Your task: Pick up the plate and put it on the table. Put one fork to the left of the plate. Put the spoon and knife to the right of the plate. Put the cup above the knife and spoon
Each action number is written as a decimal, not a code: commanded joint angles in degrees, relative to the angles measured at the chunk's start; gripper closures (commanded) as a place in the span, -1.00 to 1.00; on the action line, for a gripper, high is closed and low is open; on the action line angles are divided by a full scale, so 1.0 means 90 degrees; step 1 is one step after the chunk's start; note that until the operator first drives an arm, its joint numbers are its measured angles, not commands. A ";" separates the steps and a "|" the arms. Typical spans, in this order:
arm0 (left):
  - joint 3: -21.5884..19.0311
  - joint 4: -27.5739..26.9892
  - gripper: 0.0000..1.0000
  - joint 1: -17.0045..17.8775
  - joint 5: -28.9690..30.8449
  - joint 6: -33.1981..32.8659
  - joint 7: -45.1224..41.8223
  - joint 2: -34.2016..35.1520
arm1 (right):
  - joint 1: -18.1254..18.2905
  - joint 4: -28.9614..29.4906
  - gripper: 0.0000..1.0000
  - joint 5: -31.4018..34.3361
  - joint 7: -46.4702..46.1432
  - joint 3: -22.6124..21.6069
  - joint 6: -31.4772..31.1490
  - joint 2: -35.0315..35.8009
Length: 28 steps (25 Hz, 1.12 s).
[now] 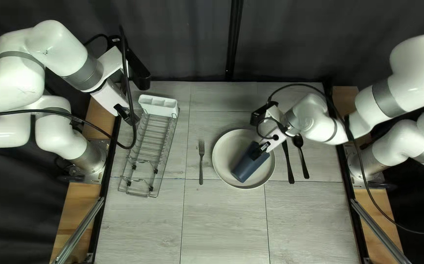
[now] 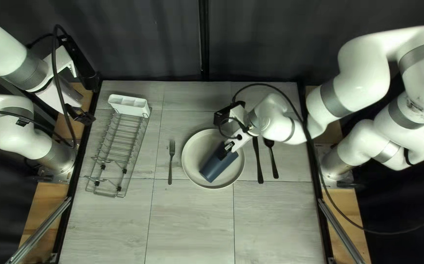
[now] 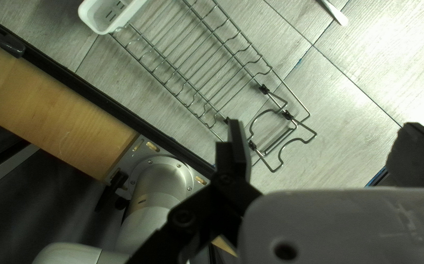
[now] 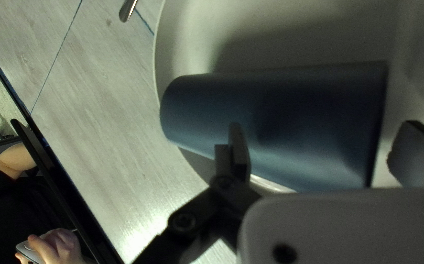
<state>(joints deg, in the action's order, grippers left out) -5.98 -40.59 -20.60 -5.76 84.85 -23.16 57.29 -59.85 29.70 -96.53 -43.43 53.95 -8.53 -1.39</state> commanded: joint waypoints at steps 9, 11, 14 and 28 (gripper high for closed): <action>0.0000 0.0000 -1.00 0.0000 0.0000 0.0000 0.0000 0.0000 | -0.2875 0.1118 1.00 -0.2287 -0.2981 0.0831 0.4351 -0.3308; 0.0000 0.0000 -1.00 0.0000 0.0000 0.0000 0.0000 0.0000 | -0.2875 0.1118 1.00 -0.2287 -0.2981 0.0831 0.4351 -0.3308; 0.0000 0.0000 -1.00 0.0000 0.0000 0.0000 0.0000 0.0000 | -0.2875 0.1118 1.00 -0.2287 -0.2981 0.0831 0.4351 -0.3308; 0.0000 0.0000 -1.00 0.0000 0.0000 0.0000 0.0000 0.0000 | -0.2875 0.1118 1.00 -0.2287 -0.2981 0.0831 0.4351 -0.3308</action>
<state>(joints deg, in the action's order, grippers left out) -5.98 -40.59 -20.60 -5.76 84.85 -23.16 57.30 -85.72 39.76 -117.11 -70.26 61.43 30.63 -31.16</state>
